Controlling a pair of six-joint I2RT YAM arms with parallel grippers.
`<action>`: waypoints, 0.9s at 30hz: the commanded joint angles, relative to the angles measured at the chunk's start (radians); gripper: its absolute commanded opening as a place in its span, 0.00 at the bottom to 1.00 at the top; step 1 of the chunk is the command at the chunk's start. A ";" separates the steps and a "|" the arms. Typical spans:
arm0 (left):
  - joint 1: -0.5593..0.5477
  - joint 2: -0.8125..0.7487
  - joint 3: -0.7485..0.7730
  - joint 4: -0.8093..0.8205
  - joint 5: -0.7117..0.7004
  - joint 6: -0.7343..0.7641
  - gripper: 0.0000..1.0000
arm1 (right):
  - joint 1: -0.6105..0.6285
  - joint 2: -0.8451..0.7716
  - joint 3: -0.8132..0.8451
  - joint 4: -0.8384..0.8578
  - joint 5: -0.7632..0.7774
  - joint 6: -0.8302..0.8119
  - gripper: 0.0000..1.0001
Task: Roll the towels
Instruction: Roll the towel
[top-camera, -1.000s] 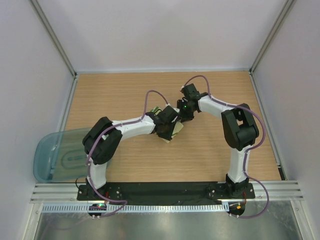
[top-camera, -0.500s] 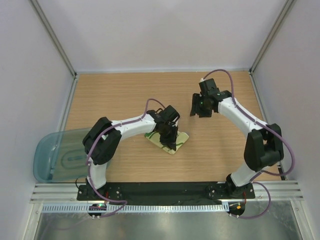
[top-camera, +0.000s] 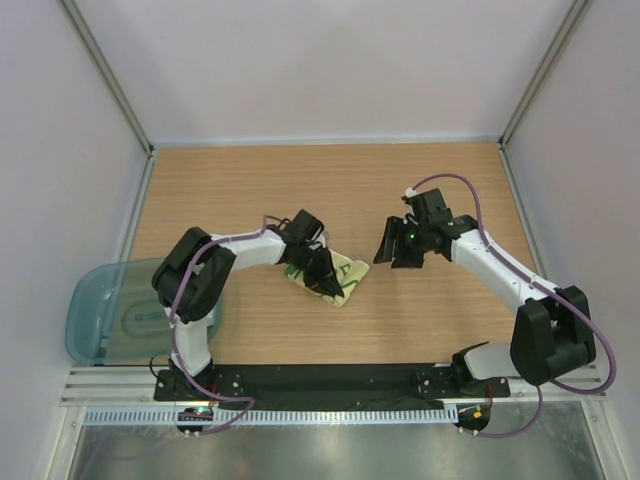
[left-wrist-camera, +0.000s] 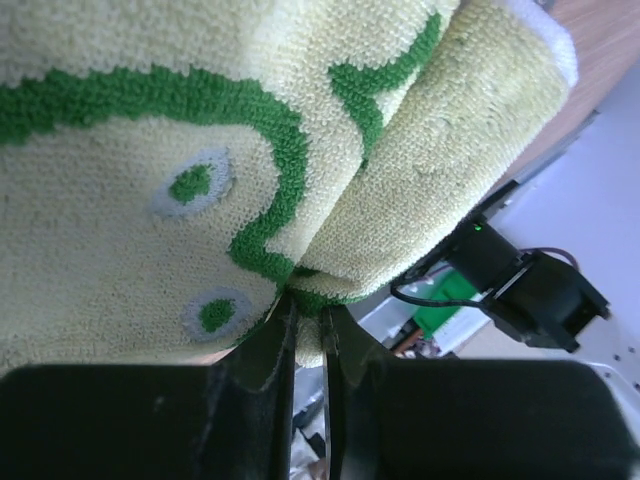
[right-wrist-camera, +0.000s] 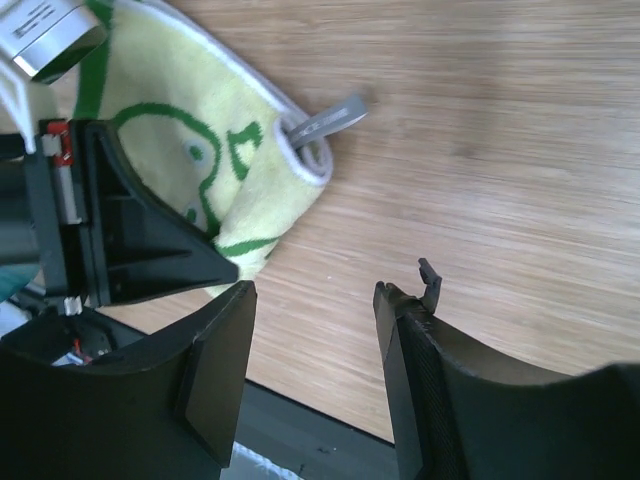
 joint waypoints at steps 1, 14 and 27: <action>0.026 -0.044 -0.027 0.165 0.142 -0.118 0.04 | 0.024 -0.059 -0.017 0.107 -0.092 0.030 0.58; 0.099 0.037 -0.098 0.193 0.131 -0.215 0.04 | 0.109 0.005 -0.129 0.328 -0.037 0.073 0.59; 0.170 0.122 -0.132 0.226 0.197 -0.234 0.03 | 0.168 0.180 -0.177 0.589 -0.008 0.120 0.59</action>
